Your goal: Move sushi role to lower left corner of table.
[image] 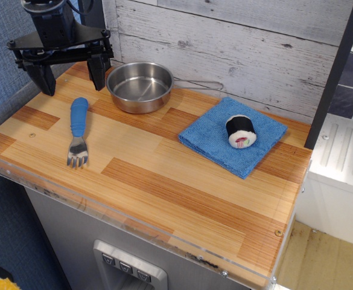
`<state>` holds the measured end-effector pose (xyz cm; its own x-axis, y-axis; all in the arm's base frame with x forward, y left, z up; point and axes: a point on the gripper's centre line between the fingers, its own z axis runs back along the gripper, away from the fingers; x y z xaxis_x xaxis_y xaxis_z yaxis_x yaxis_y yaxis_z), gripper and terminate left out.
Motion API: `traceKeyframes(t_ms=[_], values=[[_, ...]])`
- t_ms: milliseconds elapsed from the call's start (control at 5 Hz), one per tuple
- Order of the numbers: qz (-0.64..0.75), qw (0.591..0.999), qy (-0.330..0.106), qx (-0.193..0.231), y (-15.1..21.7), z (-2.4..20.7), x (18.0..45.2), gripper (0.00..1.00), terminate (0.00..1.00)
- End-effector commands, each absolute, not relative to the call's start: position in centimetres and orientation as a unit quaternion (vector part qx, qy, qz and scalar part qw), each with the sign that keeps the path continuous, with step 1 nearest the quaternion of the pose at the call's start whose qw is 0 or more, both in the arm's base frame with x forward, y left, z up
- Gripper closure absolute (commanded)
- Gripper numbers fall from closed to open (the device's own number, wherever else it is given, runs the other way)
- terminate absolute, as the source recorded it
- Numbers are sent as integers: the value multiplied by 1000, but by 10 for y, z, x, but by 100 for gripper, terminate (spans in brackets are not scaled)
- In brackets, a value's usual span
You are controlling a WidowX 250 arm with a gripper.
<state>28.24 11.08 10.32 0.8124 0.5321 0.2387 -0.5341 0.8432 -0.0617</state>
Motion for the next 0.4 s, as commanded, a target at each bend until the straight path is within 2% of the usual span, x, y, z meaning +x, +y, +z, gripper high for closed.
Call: traceKeyframes(t_ms=[0,200], values=[[280,952,-124,4,111,103,282,0,0],[294,947,-130,-11,87,109,295,0,0]])
